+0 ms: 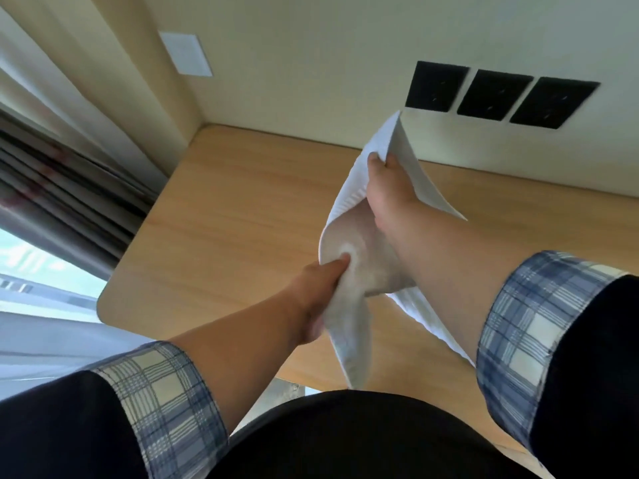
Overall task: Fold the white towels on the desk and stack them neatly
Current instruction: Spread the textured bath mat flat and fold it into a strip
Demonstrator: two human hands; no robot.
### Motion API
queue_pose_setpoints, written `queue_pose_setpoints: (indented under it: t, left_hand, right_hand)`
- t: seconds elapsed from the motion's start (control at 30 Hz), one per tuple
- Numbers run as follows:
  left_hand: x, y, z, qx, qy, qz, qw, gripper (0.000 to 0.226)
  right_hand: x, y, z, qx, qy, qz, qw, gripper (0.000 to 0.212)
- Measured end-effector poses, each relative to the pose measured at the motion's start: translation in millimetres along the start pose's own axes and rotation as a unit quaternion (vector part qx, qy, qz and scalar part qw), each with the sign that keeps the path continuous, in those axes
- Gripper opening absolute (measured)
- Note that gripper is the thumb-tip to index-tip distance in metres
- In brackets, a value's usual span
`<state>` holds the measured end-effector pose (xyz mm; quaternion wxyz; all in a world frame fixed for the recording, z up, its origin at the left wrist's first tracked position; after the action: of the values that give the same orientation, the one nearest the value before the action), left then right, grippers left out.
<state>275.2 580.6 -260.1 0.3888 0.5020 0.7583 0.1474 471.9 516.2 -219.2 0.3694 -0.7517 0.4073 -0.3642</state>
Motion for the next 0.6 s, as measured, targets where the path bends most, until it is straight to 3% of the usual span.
queue_pose_setpoints:
  t: [0.13,0.3,0.4,0.47,0.53,0.6]
  left_hand:
    - [28.9,20.1,-7.5,0.012,-0.076,-0.076,0.994,0.05]
    - [82.4,41.7,4.0,-0.048,-0.023,-0.099,0.994,0.04]
    - [118.8,47.6,17.1,-0.036,0.106,0.001,0.994,0.04]
    - [141.7,52.1,19.2,-0.009,0.2,0.123,0.972,0.041]
    - [157.5,60.0,17.5,0.019,0.272,0.291,0.917,0.042]
    - [160.7,61.6,18.0,0.029,0.295,0.369,0.881,0.046]
  right_hand:
    - [-40.1,10.0,16.0,-0.047,-0.105,-0.03,0.993,0.047]
    - [-67.5,33.2,21.7,-0.01,-0.168,-0.082,0.982,0.054]
    - [-53.8,49.0,5.7,0.087,-0.079,-0.183,0.976,0.043]
    - [-46.8,65.3,-6.1,0.113,-0.064,-0.275,0.952,0.039]
    - [-45.6,89.7,-7.0,0.061,-0.112,-0.418,0.899,0.044]
    - [-43.2,113.4,-1.2,-0.026,-0.171,-0.531,0.829,0.059]
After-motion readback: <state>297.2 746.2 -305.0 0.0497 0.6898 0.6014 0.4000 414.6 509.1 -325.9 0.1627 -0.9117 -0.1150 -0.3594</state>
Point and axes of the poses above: each hand's wrist, its own z-axis towards the middle knuckle, its own x-axis out of the back of the hand, y = z × x, the point moved 7 cm from there along z, towards the middle knuckle, and after that the axes turned 14 degrees about -y, right-handed, at the moved point
